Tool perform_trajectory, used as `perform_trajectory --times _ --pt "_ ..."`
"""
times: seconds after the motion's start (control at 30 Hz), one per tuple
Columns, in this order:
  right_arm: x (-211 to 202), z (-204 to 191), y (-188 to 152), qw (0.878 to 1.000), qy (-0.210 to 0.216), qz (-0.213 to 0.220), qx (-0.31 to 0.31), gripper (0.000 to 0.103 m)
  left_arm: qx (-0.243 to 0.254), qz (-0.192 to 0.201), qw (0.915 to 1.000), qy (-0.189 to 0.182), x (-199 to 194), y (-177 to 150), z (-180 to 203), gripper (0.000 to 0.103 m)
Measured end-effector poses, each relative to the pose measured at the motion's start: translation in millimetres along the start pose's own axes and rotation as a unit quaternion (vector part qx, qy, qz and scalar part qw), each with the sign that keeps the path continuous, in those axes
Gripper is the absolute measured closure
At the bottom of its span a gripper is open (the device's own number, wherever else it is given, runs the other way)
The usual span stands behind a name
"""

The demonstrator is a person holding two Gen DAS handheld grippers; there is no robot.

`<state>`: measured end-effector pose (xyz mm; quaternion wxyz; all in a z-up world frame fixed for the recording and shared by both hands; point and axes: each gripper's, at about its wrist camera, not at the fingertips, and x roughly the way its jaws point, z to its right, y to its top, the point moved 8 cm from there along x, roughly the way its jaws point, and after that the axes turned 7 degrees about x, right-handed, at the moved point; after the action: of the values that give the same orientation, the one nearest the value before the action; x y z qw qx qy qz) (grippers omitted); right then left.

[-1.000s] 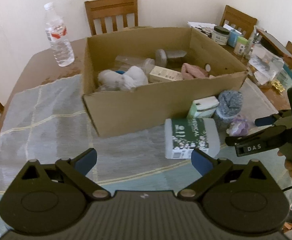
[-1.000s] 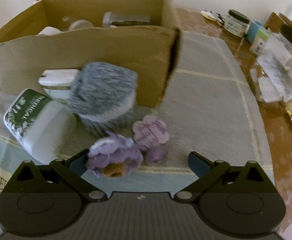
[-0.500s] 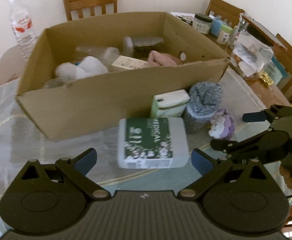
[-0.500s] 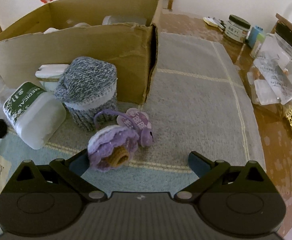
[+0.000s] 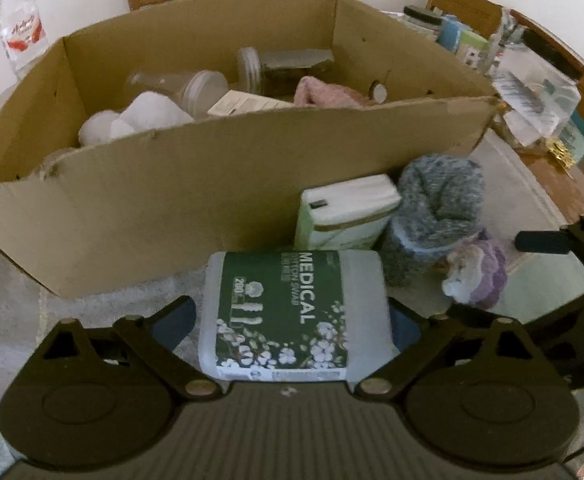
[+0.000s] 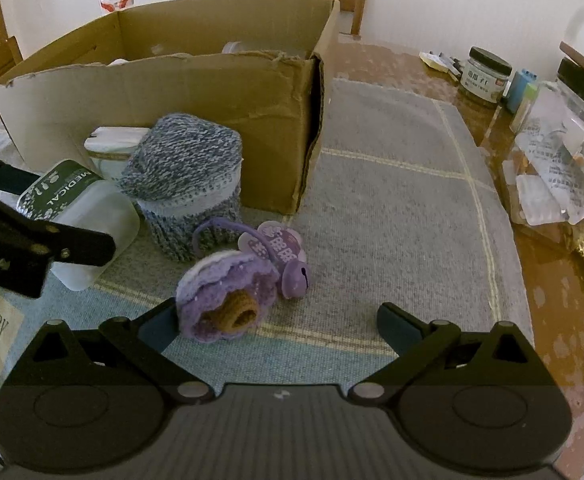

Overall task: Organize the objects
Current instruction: 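Grasp the green MEDICAL bottle with the left gripper while the right grasps the purple flower toy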

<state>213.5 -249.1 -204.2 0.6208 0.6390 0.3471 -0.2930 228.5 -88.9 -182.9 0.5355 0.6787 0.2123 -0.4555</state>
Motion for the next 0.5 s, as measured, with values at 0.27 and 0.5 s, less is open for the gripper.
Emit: perform_trajectory --times 0.27,0.5 --pt "1.3 -13.0 2.0 1.0 0.01 -0.008 -0.015 0.001 -0.001 -0.002 0.9999 -0.011 -0.9 -3.7 -2.9 0.02" --pt "-0.1 -29.8 8.3 0.996 0.014 0.019 -0.087 0.01 -0.006 -0.007 0.9999 -0.013 -1.1 -3.8 -8.4 0.02"
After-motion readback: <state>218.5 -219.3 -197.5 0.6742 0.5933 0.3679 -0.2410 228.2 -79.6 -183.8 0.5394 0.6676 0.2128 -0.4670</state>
